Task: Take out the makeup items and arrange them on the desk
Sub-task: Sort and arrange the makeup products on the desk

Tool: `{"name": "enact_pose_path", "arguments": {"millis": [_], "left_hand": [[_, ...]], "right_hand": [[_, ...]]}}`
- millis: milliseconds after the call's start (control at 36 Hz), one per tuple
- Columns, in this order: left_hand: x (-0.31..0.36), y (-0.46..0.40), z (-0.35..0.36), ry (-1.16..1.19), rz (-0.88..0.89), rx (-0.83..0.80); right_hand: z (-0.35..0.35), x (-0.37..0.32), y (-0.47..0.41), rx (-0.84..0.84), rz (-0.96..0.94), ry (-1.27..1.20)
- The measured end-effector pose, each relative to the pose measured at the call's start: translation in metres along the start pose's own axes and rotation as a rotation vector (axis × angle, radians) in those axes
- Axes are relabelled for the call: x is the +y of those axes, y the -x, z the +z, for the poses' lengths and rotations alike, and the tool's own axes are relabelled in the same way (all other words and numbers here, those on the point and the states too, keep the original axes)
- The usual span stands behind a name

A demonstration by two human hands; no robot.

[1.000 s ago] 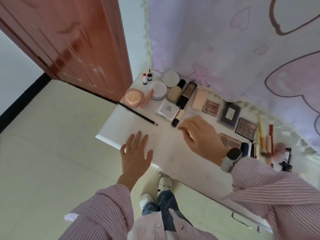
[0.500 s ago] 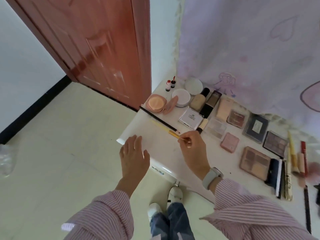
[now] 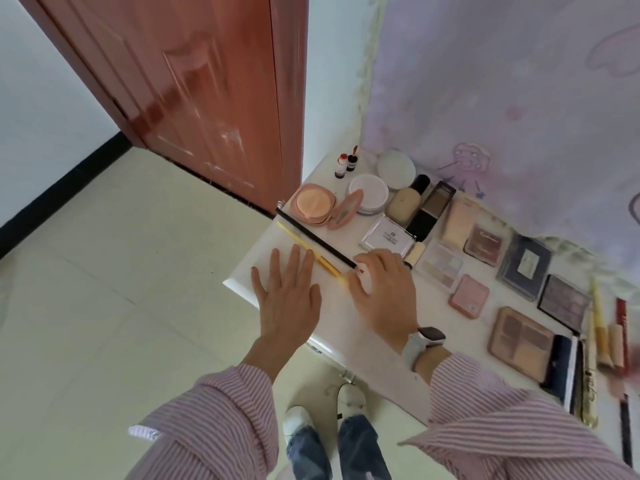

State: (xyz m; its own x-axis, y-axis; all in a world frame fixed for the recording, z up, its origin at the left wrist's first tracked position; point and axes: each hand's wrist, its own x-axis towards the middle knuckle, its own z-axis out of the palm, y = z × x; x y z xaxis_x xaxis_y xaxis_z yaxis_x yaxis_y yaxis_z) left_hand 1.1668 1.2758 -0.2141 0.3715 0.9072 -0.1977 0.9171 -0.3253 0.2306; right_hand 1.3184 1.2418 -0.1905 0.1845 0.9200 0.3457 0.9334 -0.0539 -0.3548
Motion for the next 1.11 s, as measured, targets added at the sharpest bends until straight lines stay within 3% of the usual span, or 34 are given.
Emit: {"name": "enact_pose_path", "arguments": {"millis": [139, 278, 556, 778, 861, 944, 1028, 1111], "left_hand": [[0.007, -0.003, 0.004, -0.001, -0.067, 0.002], [0.017, -0.004, 0.008, -0.01, -0.113, 0.018], [0.029, -0.004, 0.014, -0.044, -0.206, 0.04], [0.035, 0.003, 0.011, 0.025, -0.238, 0.051], [0.04, 0.009, 0.007, 0.09, -0.243, 0.053], [0.045, 0.011, 0.003, 0.306, -0.302, 0.151], [0.056, 0.021, -0.002, 0.581, -0.369, 0.375], [0.074, 0.031, -0.009, 0.779, -0.445, 0.524]], "right_hand": [[-0.013, 0.041, -0.026, -0.103, -0.02, 0.306], [-0.011, 0.062, -0.038, -0.231, -0.16, 0.49], [-0.004, 0.055, -0.041, -0.189, -0.151, 0.43], [-0.005, 0.055, -0.043, -0.254, -0.166, 0.369], [-0.016, 0.059, -0.047, -0.23, -0.174, 0.18], [-0.035, 0.058, -0.052, -0.265, -0.117, -0.247], [-0.058, 0.052, -0.056, -0.377, 0.133, -0.831], [-0.071, 0.049, -0.053, -0.566, 0.434, -1.232]]}}
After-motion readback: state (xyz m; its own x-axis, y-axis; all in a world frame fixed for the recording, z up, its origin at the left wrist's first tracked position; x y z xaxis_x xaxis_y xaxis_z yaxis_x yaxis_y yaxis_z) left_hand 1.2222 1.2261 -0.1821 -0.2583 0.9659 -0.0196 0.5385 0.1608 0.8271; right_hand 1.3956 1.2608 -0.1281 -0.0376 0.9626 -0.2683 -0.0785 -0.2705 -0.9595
